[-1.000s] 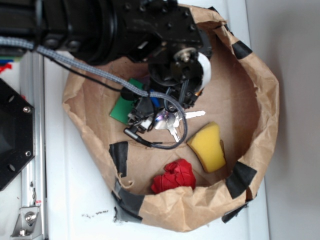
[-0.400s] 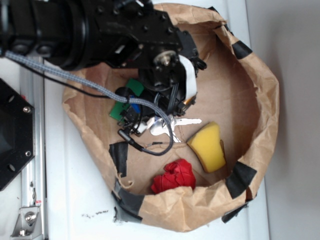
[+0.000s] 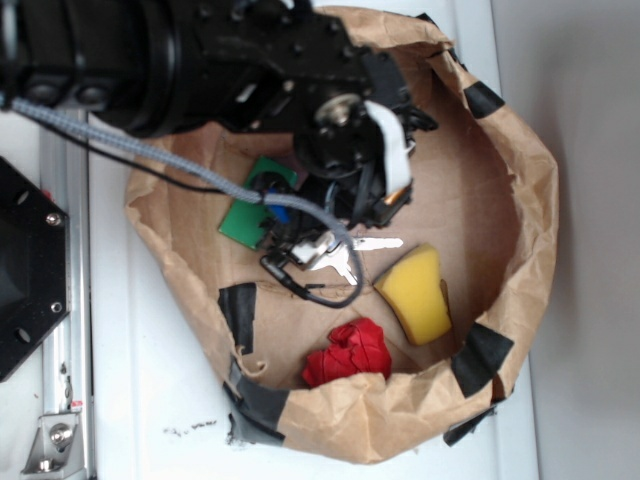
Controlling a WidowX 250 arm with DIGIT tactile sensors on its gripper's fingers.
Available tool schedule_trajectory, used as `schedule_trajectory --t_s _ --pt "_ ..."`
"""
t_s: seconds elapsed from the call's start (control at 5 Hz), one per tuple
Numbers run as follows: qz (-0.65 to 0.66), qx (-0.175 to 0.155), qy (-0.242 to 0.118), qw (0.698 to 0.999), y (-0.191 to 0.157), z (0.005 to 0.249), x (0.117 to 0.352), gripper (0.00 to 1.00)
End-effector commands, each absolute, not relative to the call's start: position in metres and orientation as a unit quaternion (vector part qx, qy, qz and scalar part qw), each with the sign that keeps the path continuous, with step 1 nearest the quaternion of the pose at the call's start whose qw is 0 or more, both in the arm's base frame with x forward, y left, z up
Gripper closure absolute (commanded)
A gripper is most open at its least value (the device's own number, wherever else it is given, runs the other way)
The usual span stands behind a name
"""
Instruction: Grab the silver keys.
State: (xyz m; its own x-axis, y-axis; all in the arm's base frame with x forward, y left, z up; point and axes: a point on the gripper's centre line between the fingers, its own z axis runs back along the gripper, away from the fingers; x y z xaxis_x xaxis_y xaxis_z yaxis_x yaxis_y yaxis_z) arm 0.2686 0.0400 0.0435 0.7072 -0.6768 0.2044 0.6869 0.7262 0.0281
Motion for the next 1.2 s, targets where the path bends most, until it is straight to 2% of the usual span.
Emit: schedule_trajectory --t_s 0.0,0.2,0.4,0.6,0.8,1.0 --pt "-0.368 0.000 -0.132 0.920 0.039 0.062 0.278 0.00" --pt "-0.388 0.003 -0.138 0.911 0.040 0.060 0.276 0.00" --pt "-0.459 0.023 -0.165 0.873 0.038 0.056 0.265 0.00" --pt "-0.476 0.022 -0.169 0.863 0.037 0.059 0.265 0.00" --pt "-0.471 0.009 -0.143 0.870 0.035 0.061 0.264 0.00" --pt "-0.461 -0.002 -0.144 0.875 0.035 0.064 0.264 1.00"
